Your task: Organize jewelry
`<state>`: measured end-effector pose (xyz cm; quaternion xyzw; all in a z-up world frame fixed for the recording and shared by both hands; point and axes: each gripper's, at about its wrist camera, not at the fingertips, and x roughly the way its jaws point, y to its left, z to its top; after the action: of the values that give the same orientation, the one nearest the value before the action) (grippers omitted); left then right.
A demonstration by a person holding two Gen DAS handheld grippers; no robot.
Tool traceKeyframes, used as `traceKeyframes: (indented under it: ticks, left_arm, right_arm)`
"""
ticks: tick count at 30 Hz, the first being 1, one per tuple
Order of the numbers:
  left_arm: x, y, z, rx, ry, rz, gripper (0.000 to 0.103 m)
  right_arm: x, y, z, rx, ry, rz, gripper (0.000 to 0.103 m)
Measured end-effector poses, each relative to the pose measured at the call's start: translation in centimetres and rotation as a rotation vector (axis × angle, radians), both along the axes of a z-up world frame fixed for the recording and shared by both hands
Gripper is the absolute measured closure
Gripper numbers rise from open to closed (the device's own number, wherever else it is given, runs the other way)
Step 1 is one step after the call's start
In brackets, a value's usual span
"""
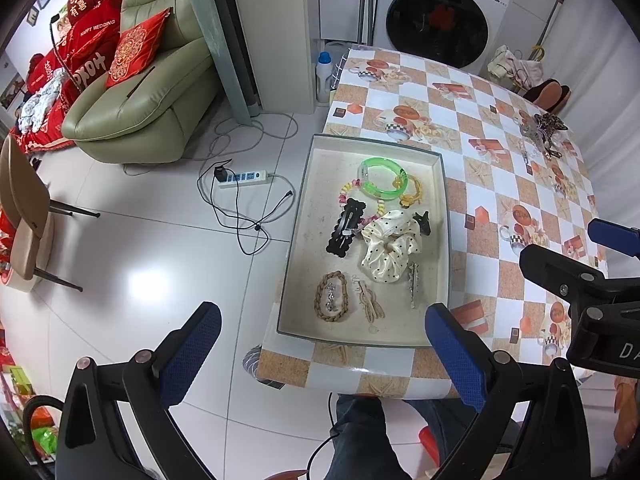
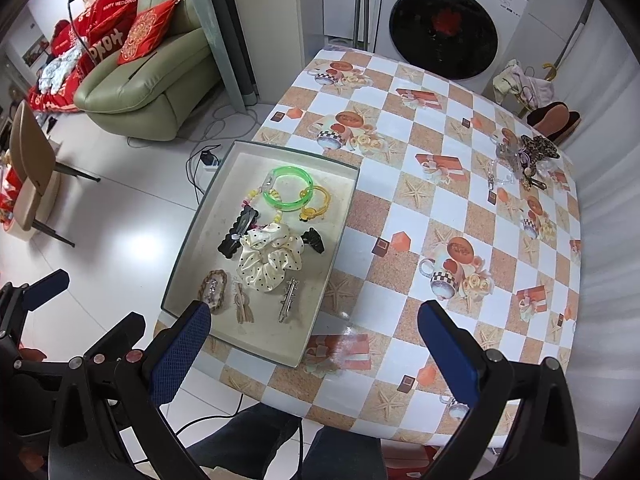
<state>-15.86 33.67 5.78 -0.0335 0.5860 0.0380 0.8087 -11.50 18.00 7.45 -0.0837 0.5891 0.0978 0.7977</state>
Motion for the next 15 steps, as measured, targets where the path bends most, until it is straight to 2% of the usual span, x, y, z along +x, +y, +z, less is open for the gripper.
traceKeyframes:
  ticks: [15]
  left_arm:
    - [-0.33, 0.41, -0.20, 0.012, -0.001, -0.001, 0.000]
  right_arm:
    - [-0.25, 0.62, -0.13, -0.006, 0.004, 0.013, 0.000]
